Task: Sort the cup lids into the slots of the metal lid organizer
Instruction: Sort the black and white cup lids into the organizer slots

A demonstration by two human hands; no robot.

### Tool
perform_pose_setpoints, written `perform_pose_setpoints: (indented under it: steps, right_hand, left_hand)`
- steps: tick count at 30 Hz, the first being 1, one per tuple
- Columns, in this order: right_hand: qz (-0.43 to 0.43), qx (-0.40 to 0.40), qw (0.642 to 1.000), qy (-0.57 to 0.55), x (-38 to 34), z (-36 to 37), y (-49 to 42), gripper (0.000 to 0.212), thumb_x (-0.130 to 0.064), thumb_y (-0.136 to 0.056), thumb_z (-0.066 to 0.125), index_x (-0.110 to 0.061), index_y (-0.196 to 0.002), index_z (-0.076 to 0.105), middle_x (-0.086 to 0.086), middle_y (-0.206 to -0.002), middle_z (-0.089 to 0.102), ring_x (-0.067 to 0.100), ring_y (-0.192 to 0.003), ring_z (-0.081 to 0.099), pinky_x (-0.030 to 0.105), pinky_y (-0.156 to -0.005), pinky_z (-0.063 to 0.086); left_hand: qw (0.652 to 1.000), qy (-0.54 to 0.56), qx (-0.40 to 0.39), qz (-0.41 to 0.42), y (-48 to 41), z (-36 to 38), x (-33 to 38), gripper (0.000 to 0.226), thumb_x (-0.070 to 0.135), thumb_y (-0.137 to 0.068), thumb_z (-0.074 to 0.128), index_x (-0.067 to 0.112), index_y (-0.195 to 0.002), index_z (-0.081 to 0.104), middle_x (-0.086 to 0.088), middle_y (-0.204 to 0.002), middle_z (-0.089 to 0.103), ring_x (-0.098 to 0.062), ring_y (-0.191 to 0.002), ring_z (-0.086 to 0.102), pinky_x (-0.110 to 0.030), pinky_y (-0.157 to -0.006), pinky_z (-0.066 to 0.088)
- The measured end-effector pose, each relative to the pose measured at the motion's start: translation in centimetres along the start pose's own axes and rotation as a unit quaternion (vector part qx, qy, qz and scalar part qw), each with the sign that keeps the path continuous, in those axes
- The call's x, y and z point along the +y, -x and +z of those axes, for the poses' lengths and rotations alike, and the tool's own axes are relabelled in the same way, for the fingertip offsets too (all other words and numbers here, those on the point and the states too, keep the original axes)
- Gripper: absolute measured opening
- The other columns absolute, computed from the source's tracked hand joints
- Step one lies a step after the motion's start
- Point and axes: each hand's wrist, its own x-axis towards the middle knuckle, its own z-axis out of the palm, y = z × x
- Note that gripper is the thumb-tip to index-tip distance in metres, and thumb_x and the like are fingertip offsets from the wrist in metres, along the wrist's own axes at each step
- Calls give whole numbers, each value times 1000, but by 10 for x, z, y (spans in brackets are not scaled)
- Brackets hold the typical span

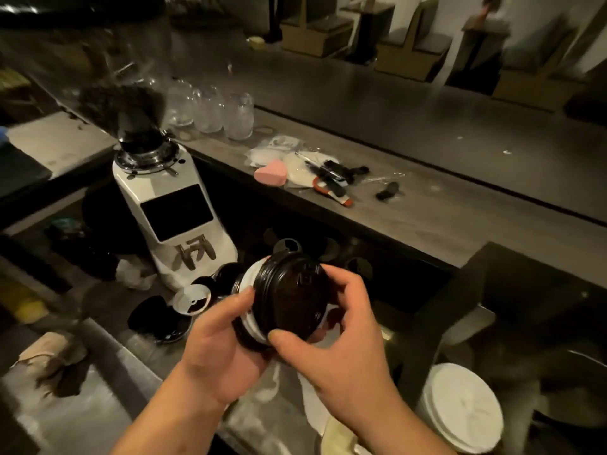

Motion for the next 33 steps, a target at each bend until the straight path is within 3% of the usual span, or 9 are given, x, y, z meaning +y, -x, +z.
perform_pose_setpoints:
  steps: [6,11,15,20,25,27,28,30,33]
  right_hand:
    - [-99,51,987,113,-15,-63,77,77,-54,-51,81,-51,-120,47,-31,-128,42,-5,-124,44,13,-95,43]
    - [-124,98,985,76,-7,-109,124,75,-38,-57,88,-42,-123,52,-24,-123,48,2,-122,49,8,-87,43]
    - [-96,105,988,65,6,-145,153,79,-37,-63,88,-46,-130,48,-25,-128,46,2,-127,47,18,-98,45]
    - [-40,91,995,32,18,-176,177,78,-44,-65,83,-58,-130,41,-29,-132,44,-2,-126,47,22,-94,51]
    - [-50,234,971,13,31,-207,190,49,-26,-78,79,-46,-118,58,-19,-118,62,0,-113,58,19,-89,52]
    - [-53,217,974,45,31,-216,193,52,-40,-79,72,-47,-127,54,-25,-125,56,-3,-120,52,14,-93,49]
    - [-45,200,977,52,32,-220,193,56,-50,-78,68,-48,-131,52,-27,-128,53,-5,-123,51,16,-94,49]
    - [-20,192,981,27,35,-229,193,64,-63,-71,65,-49,-133,51,-27,-130,53,-5,-122,52,22,-96,51]
    - [-9,208,977,47,36,-245,193,72,-65,-61,74,-50,-128,53,-26,-129,53,-3,-121,52,28,-98,52]
  left_hand:
    - [994,14,-101,-34,16,61,-65,51,11,-106,39,-1,-153,22,-42,-149,30,-63,-132,34,-67,-114,21]
    - [989,56,-124,-59,20,94,-123,60,17,-108,36,-4,-153,3,-39,-155,22,-55,-144,21,-65,-118,-3]
    - [982,63,-145,-102,17,108,-160,56,15,-107,32,0,-156,9,-40,-155,18,-61,-141,20,-67,-106,-25]
    - [974,86,-137,-156,7,128,-197,51,12,-108,25,-3,-155,10,-41,-154,19,-57,-143,19,-64,-119,0]
    - [976,80,-115,-167,-8,136,-225,48,11,-108,20,-4,-153,18,-38,-154,23,-50,-146,21,-57,-120,3]
    - [980,58,-89,-170,-14,149,-236,48,15,-106,38,-2,-150,33,-37,-148,36,-49,-140,34,-60,-119,17]
    - [984,15,-93,-150,-16,157,-244,52,20,-96,62,1,-142,49,-35,-138,51,-48,-131,48,-62,-112,34]
    - [991,-66,-68,-95,-19,165,-256,77,27,-50,98,9,-120,70,-27,-113,70,-40,-102,70,-53,-81,59]
    - [989,-94,-33,-110,-25,177,-261,109,22,-35,101,3,-133,57,-30,-111,69,-42,-96,71,-46,-69,60]
